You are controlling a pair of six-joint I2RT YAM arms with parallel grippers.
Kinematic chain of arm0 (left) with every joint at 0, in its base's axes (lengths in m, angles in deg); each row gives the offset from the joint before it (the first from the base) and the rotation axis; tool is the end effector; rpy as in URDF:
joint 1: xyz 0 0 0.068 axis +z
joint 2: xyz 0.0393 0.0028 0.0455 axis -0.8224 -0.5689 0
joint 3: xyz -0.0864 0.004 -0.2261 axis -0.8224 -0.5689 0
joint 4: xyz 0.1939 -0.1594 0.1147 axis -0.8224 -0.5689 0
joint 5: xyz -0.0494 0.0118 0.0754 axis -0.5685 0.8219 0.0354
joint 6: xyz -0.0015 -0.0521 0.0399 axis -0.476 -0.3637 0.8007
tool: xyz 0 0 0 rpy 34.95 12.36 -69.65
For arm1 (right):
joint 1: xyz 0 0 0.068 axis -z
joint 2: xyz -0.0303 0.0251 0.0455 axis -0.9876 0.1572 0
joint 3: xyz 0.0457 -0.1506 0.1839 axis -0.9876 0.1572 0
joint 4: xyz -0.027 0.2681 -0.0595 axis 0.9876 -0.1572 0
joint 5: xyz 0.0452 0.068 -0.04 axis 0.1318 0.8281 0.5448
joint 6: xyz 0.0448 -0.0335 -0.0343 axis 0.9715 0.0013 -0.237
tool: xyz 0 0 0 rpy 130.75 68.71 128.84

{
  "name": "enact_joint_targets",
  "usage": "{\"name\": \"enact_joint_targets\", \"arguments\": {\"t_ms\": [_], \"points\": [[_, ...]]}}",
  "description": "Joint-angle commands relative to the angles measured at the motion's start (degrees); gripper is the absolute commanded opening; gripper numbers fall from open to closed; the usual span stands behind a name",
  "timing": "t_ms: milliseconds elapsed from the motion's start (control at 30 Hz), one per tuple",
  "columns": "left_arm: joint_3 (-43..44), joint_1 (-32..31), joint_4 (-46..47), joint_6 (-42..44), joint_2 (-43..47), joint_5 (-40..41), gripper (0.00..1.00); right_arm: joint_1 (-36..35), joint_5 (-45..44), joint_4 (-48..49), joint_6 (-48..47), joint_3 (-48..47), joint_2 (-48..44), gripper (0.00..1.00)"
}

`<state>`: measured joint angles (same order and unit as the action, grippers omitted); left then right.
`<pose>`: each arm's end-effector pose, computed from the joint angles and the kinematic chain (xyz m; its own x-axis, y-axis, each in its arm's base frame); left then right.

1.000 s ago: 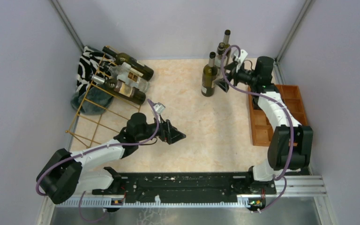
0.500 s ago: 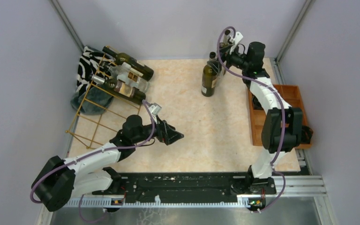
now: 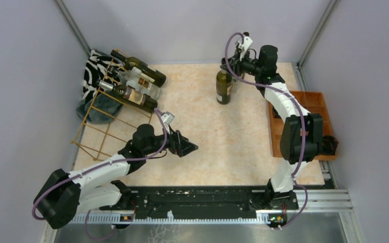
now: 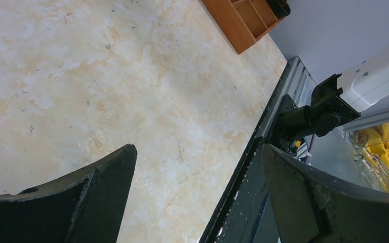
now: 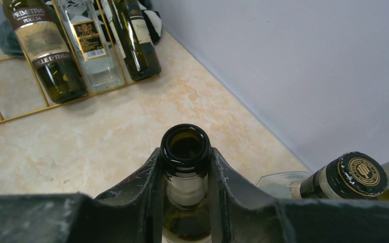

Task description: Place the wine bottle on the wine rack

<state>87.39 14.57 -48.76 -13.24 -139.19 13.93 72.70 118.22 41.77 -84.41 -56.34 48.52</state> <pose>0.1915 -0.1915 0.1735 -0.5967 -0.1087 -0.7951 0.6788 0.4602 -0.5723 0.4303 0.0990 0.3035 0.0410 -0.1445 -0.9887 -0.8009 0.5868 -0.1190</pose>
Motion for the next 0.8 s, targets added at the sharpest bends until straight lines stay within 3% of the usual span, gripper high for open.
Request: {"name": "enact_joint_targets", "arguments": {"t_ms": [0, 267, 600, 700, 767], "points": [[1.5, -0.2, -1.4, 0.3, 1.6, 0.7, 0.99, -0.7, 4.3, 2.9, 3.2, -1.9, -1.2, 0.08], [4.2, -0.3, -7.6, 4.3, 5.7, 3.2, 0.99, -5.6, 7.5, 4.9, 7.3, 1.2, -7.0, 0.04], [7.3, -0.2, -15.2, 8.1, 13.4, 7.0, 0.99, -12.8, 10.4, -2.0, -1.5, 8.3, -12.2, 0.07], [7.4, -0.3, -16.3, 8.2, 15.1, 7.6, 0.99, -13.1, 11.1, -2.0, -1.4, 10.3, -13.9, 0.16], [7.6, -0.2, -16.6, 8.1, 15.5, 7.9, 0.99, -13.1, 11.1, -2.2, -1.5, 11.5, -14.8, 0.31]]}}
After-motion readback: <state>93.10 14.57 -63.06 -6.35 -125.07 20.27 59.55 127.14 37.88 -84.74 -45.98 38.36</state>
